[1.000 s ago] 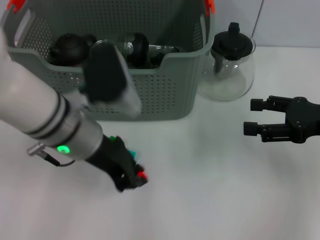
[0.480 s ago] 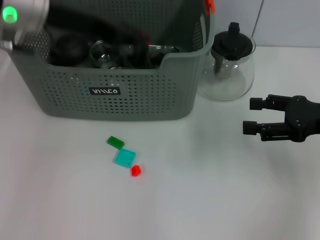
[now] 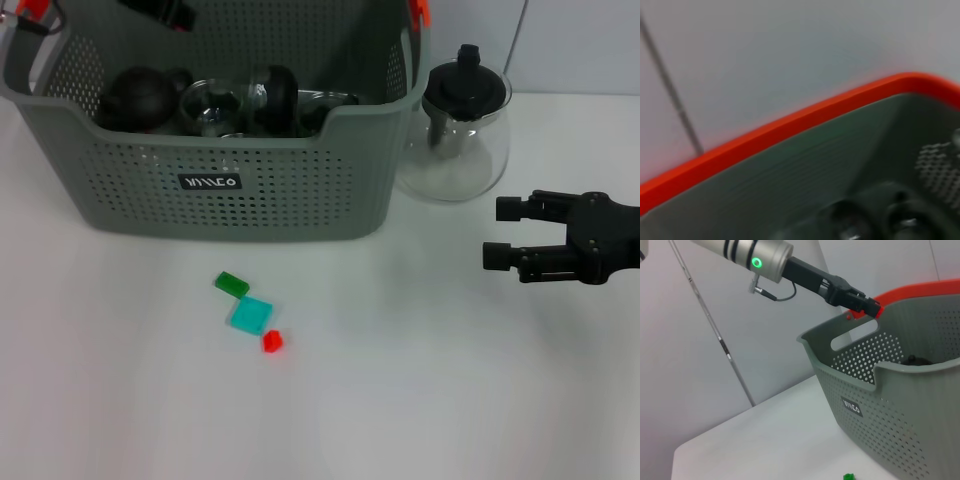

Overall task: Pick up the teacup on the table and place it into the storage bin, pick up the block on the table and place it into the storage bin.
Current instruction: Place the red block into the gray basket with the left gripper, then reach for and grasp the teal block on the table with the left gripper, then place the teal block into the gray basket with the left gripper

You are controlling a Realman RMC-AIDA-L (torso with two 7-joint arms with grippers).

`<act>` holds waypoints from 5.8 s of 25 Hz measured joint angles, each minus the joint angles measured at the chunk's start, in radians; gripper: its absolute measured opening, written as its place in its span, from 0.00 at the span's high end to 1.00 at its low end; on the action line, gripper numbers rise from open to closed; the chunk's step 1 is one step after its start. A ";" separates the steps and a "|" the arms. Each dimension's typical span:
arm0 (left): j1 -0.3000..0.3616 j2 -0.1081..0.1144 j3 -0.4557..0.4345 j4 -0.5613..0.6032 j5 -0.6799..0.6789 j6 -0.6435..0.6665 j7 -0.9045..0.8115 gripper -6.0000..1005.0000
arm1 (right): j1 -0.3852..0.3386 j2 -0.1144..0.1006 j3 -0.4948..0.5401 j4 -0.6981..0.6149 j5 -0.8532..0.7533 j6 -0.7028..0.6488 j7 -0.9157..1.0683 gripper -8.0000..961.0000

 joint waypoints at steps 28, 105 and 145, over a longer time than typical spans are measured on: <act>0.435 -0.073 -0.175 0.148 -0.922 0.629 0.616 0.15 | 0.017 -0.002 -0.020 -0.002 -0.001 -0.013 -0.026 0.02; 0.041 -0.138 0.674 -0.253 0.053 0.061 0.913 0.24 | 0.035 0.062 -0.047 0.014 -0.005 0.077 0.133 0.02; 0.086 -0.099 -0.218 0.176 -0.330 0.596 0.627 0.59 | 0.030 0.053 -0.038 0.009 -0.005 0.064 0.102 0.02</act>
